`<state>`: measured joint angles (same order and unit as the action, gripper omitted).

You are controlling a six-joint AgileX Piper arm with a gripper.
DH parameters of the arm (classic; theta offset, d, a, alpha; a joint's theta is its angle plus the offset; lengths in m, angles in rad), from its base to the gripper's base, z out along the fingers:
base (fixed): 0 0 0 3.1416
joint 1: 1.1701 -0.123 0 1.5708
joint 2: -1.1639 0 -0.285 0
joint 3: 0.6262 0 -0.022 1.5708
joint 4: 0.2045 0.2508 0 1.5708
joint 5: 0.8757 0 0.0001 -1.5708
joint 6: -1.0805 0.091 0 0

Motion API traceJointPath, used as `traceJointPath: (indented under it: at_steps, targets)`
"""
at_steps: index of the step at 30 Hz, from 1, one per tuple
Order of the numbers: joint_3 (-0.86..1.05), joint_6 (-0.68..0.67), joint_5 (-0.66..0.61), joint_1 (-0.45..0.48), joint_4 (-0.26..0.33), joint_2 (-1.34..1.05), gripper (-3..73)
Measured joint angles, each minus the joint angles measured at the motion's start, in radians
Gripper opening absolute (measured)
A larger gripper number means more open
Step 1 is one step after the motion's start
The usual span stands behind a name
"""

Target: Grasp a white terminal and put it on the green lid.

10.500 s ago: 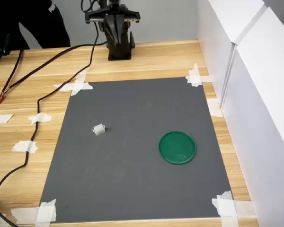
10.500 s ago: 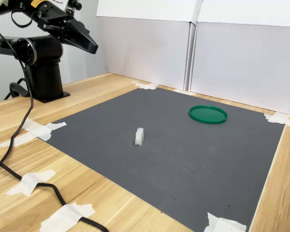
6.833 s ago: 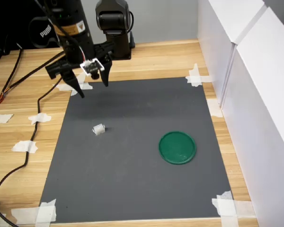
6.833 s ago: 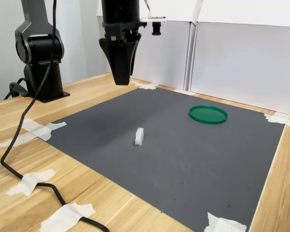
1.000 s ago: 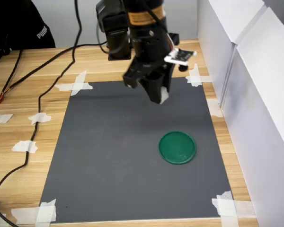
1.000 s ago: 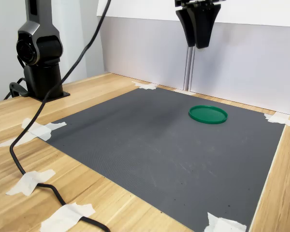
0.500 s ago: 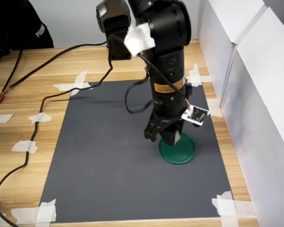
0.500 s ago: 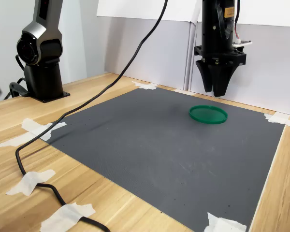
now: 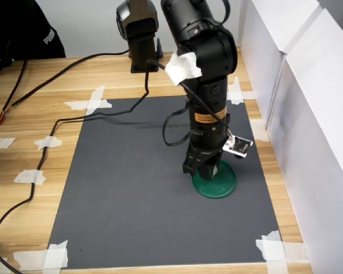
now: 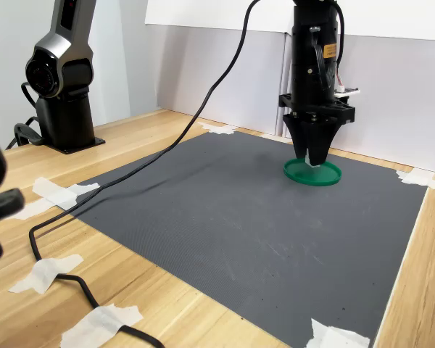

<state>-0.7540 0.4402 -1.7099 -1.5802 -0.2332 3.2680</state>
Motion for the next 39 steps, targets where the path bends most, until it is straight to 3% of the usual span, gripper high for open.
traceJointPath:
  at_steps: [8, 17, 25, 28, 31, 39]
  targets:
    - [0.0, -0.011, -0.021, 0.0, -0.001, 0.027, 31.4]
    - [0.0, -0.012, -0.01, 0.0, -0.018, -0.002, 51.8]
    - [0.001, 0.151, -0.022, 0.003, -0.028, -0.217, 53.6]
    - [0.001, 0.218, -0.042, 0.02, -0.048, -0.34, 50.1]
    - [0.012, 0.244, -0.05, 0.051, -0.051, -0.452, 42.0]
    - [0.19, 0.253, -0.013, 0.189, 0.029, -0.734, 3.4]
